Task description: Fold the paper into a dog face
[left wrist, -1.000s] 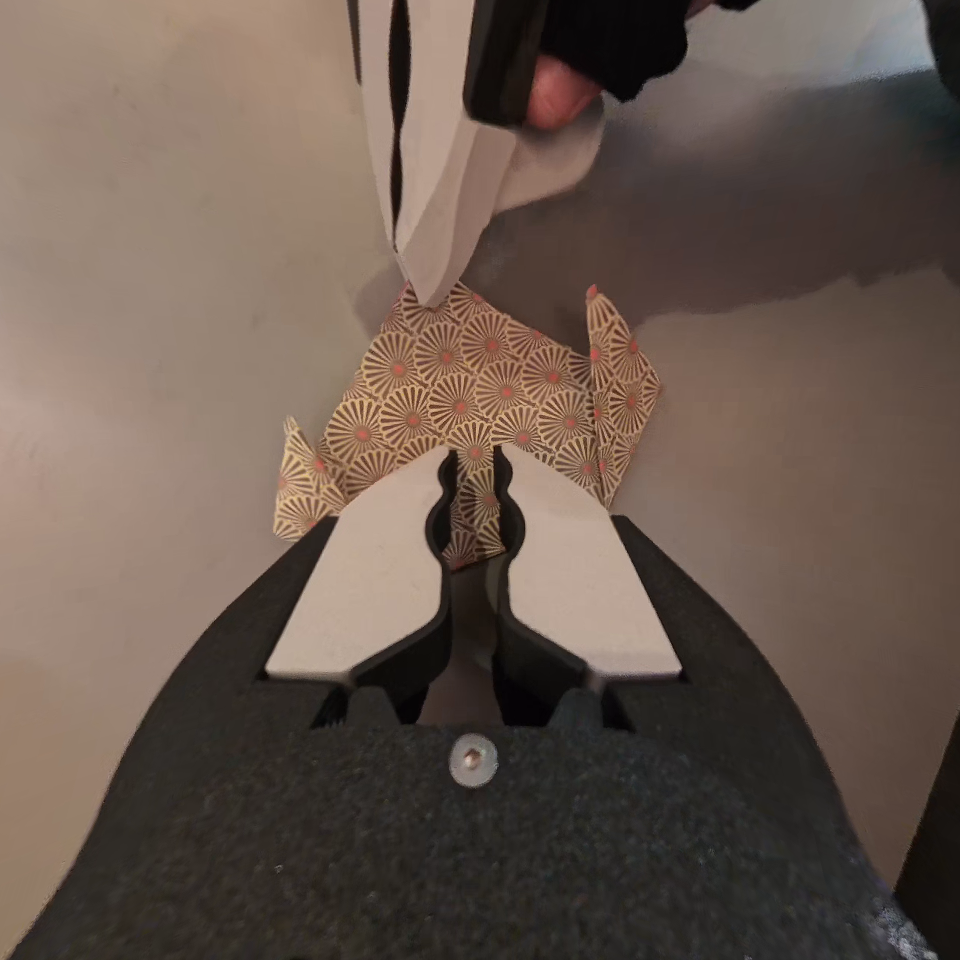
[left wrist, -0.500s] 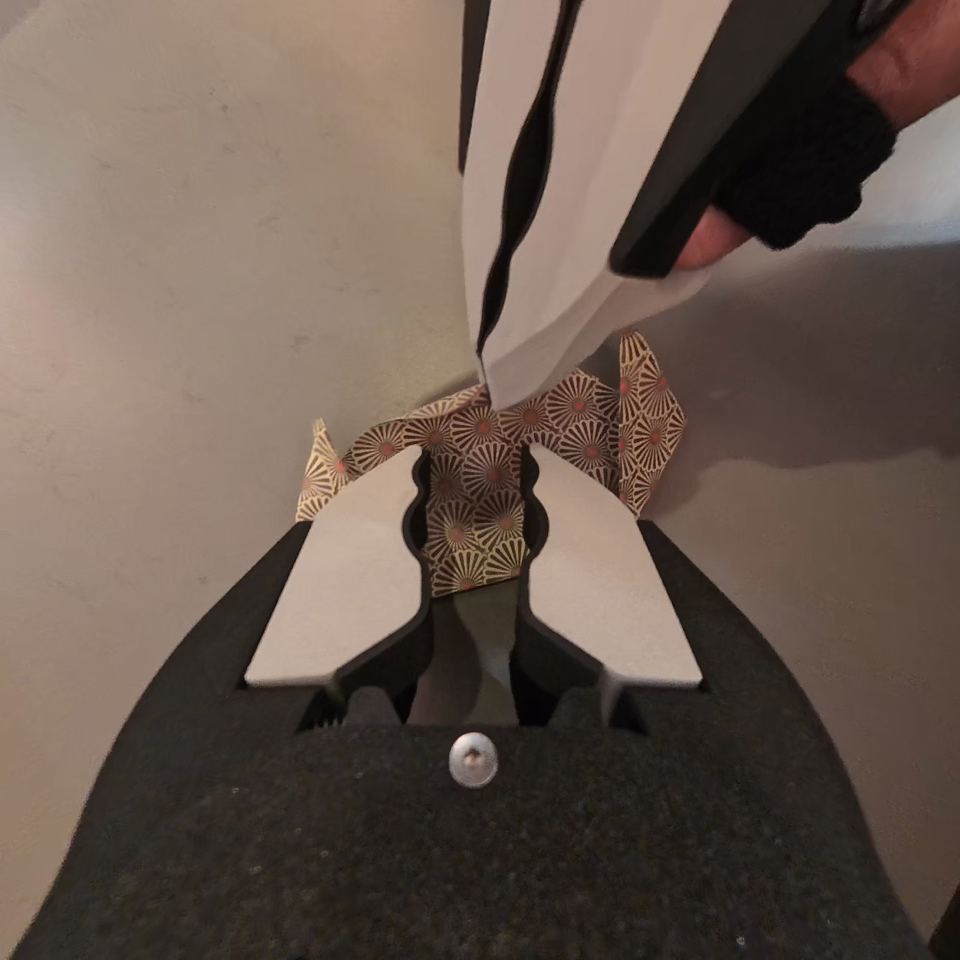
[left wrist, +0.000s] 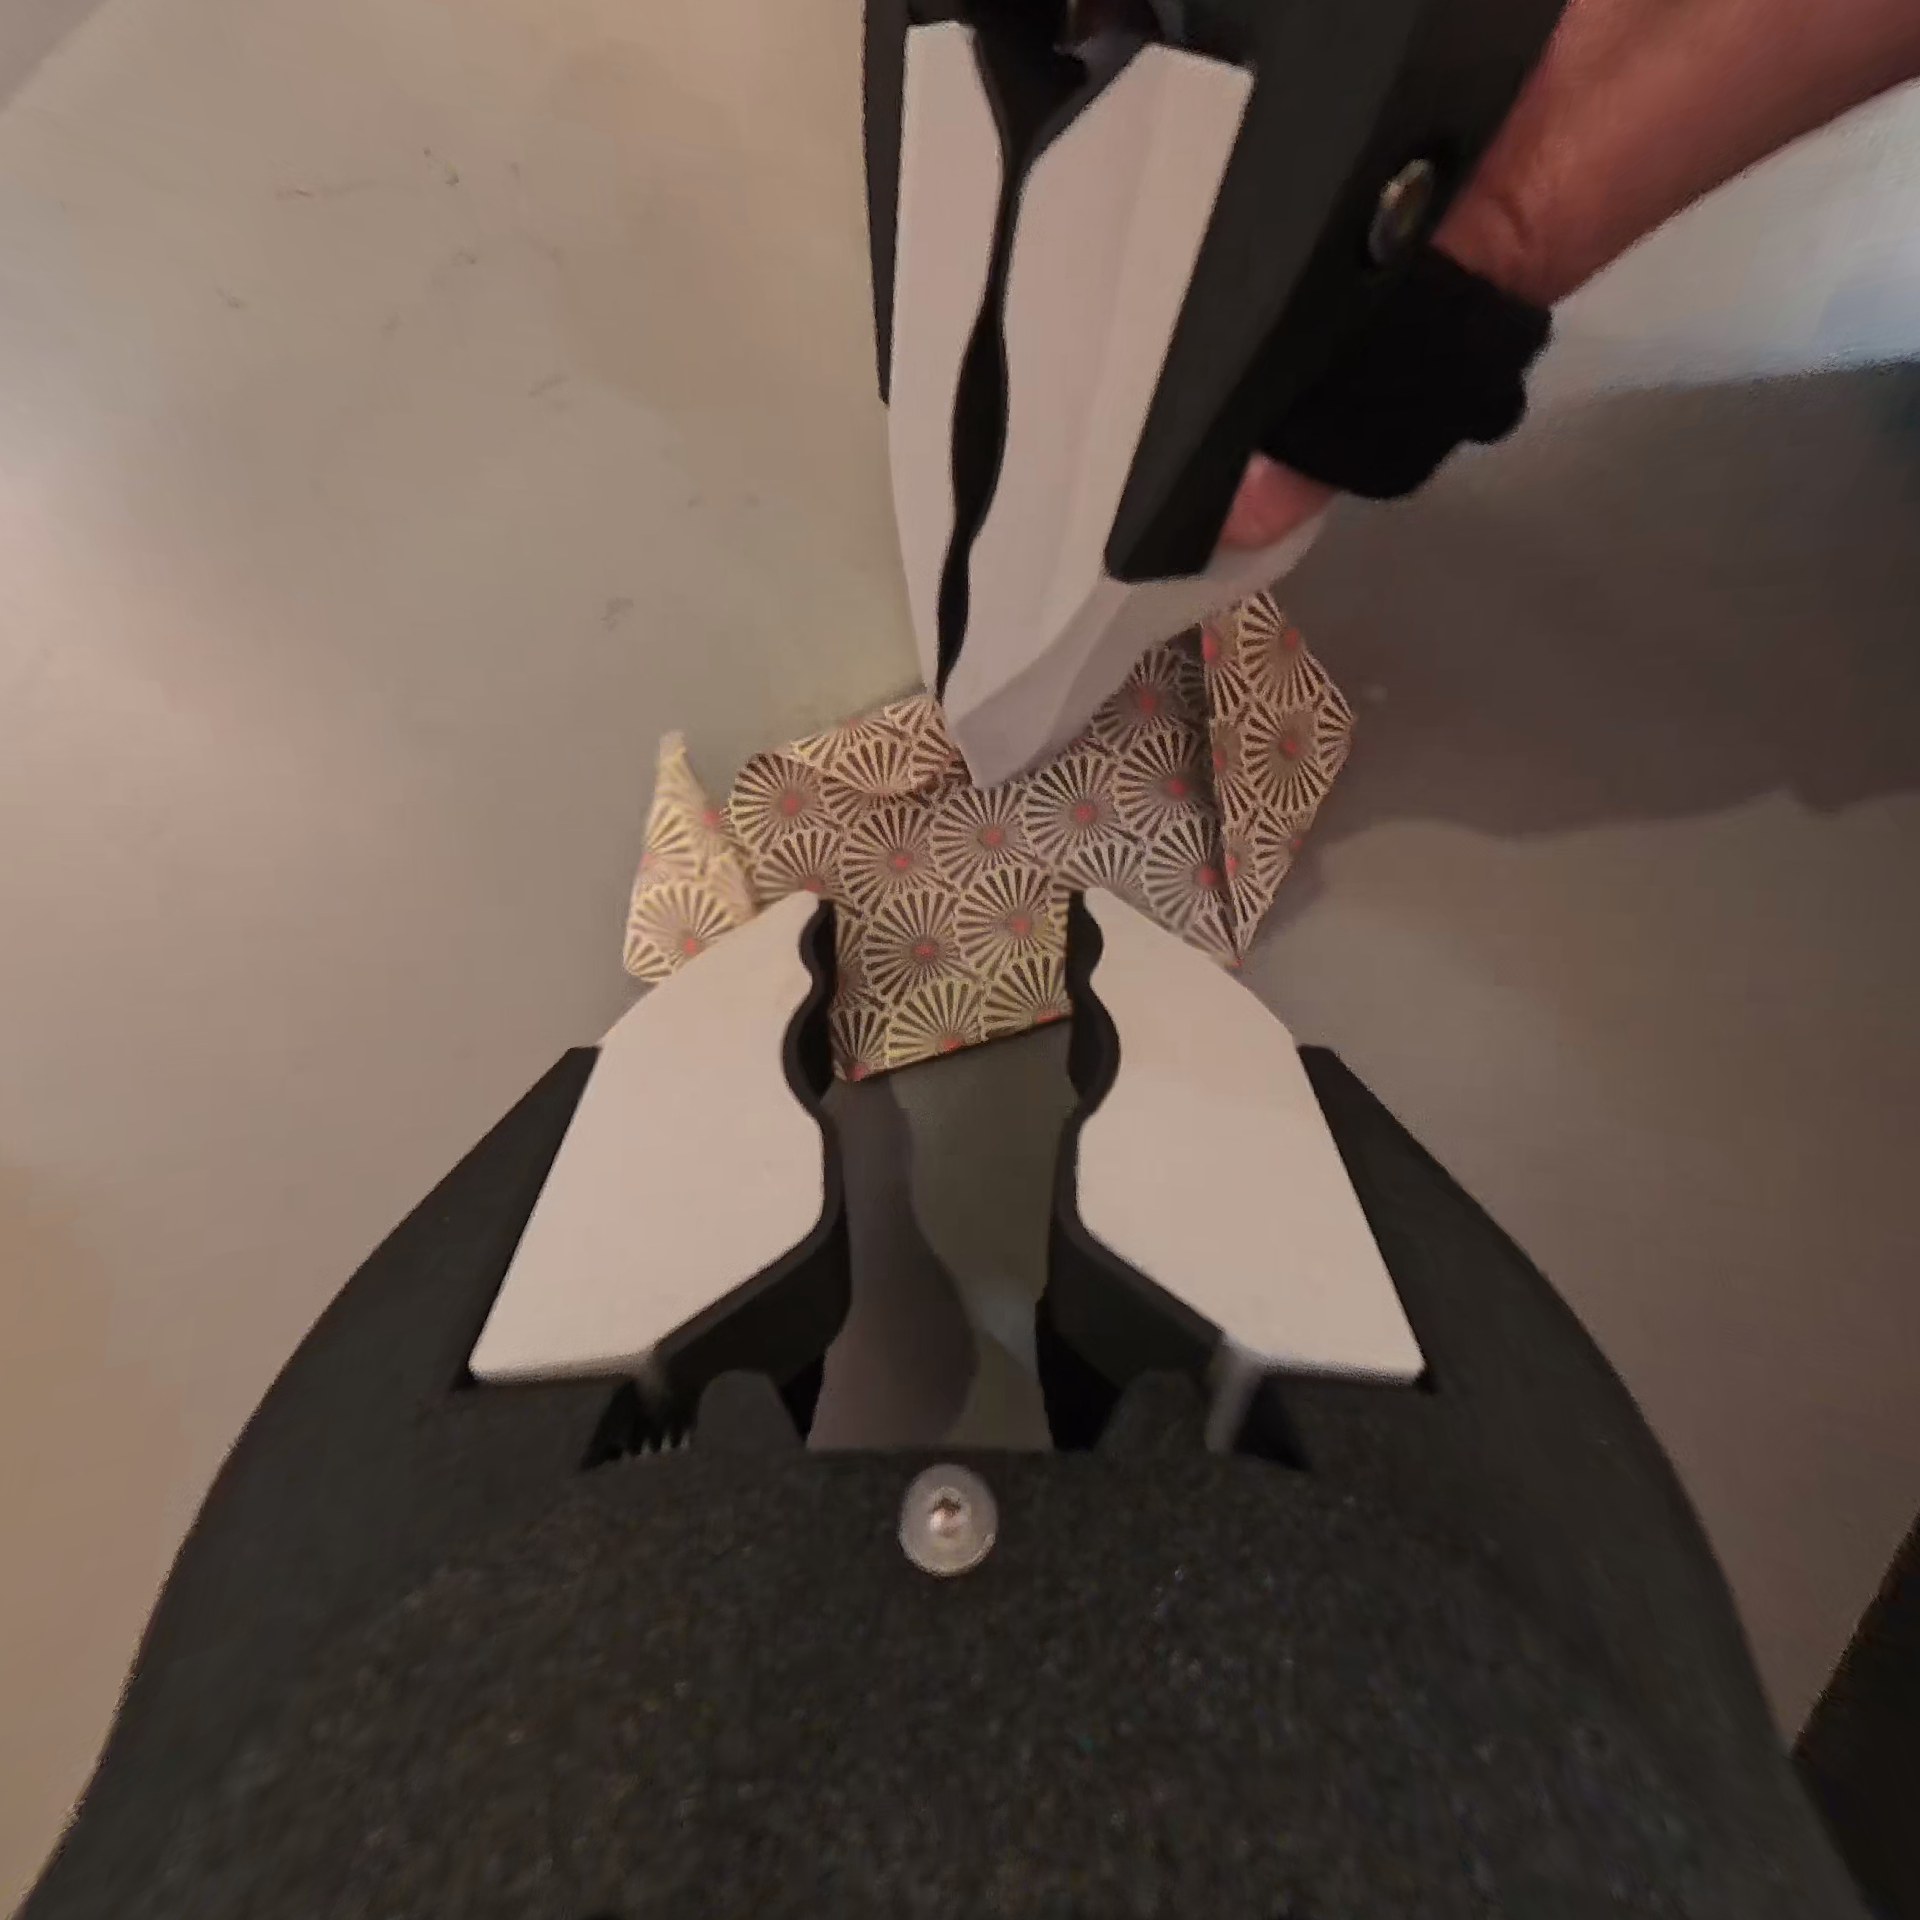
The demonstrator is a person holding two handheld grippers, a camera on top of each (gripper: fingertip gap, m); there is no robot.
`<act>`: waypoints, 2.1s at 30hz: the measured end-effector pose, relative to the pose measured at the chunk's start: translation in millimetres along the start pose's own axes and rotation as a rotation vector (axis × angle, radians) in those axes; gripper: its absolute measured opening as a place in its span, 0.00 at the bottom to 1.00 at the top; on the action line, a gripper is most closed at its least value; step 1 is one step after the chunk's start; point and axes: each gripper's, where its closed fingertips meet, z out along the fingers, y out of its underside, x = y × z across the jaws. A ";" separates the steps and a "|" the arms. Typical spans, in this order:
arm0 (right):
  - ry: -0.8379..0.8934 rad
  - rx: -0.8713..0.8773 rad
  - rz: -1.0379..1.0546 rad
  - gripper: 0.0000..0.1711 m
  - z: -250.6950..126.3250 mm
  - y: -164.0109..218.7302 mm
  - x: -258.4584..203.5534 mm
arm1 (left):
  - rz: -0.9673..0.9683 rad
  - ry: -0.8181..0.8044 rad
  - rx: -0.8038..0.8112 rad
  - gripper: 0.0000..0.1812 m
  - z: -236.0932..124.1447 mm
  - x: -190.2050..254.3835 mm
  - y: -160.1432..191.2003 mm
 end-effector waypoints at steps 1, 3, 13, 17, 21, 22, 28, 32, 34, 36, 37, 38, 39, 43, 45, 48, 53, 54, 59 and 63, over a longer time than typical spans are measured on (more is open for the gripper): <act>0.004 -0.006 -0.002 0.00 0.3 0.3 0.6 | 0.007 0.006 0.000 0.22 -0.1 0.7 1.9; 0.008 -0.013 -0.007 0.00 0.9 -0.2 0.7 | -0.003 0.021 0.002 0.20 1.9 2.3 3.9; 0.018 -0.067 -0.044 0.00 5.4 2.1 -4.7 | -0.030 0.042 0.023 0.19 3.8 4.9 2.3; 0.038 -0.082 -0.055 0.00 5.4 2.3 -3.6 | -0.020 0.033 0.015 0.19 3.8 5.7 1.6; 0.031 -0.068 -0.045 0.00 5.5 1.6 -3.4 | -0.020 0.039 0.045 0.20 -1.3 2.5 -5.7; 0.030 -0.065 -0.042 0.00 5.5 1.5 -3.4 | -0.027 0.039 0.068 0.19 -4.5 -0.8 -10.7; 0.046 -0.062 -0.052 0.00 5.6 1.5 -3.3 | -0.035 0.000 0.076 0.11 -6.8 -27.4 -29.8; 0.053 -0.063 -0.053 0.00 5.6 1.7 -3.3 | -0.037 -0.005 0.023 0.00 5.2 -30.2 -29.0; 0.056 -0.062 -0.055 0.00 5.6 1.7 -3.4 | -0.041 -0.004 0.007 0.00 11.0 -29.5 -26.6; 0.059 -0.058 -0.055 0.00 5.6 1.7 -3.5 | -0.029 -0.014 -0.002 0.00 14.8 -29.6 -24.1; 0.059 -0.055 -0.055 0.00 5.6 1.7 -3.4 | -0.023 -0.024 -0.007 0.00 16.4 -30.6 -22.5; 0.058 -0.053 -0.054 0.00 5.6 1.6 -3.5 | -0.018 -0.031 -0.016 0.00 17.9 -31.6 -20.4; 0.056 -0.050 -0.053 0.00 5.6 1.7 -3.5 | -0.015 -0.034 -0.021 0.00 19.1 -32.0 -18.8; 0.055 -0.046 -0.051 0.00 5.6 1.6 -3.8 | -0.004 -0.036 -0.029 0.00 21.9 -32.2 -16.4; 0.056 -0.047 -0.053 0.00 5.6 1.6 -3.9 | 0.010 -0.040 -0.029 0.00 23.7 -32.1 -15.2; 0.056 -0.046 -0.055 0.00 5.7 1.6 -4.1 | 0.008 -0.033 -0.018 0.00 23.8 -32.0 -15.3; 0.018 -0.028 -0.064 0.02 4.2 -0.1 -7.7 | 0.023 -0.038 -0.021 0.00 23.9 -32.2 -15.1; -0.017 -0.006 -0.065 0.05 2.0 -3.1 -12.8 | 0.027 -0.038 -0.021 0.00 23.9 -32.2 -15.0; -0.082 0.119 -0.145 0.04 -35.0 -17.2 -15.6 | 0.024 -0.032 -0.019 0.00 24.0 -32.3 -15.1; -0.009 0.186 -0.240 0.00 -39.6 -27.3 8.3 | 0.022 -0.030 -0.015 0.00 24.0 -32.3 -15.1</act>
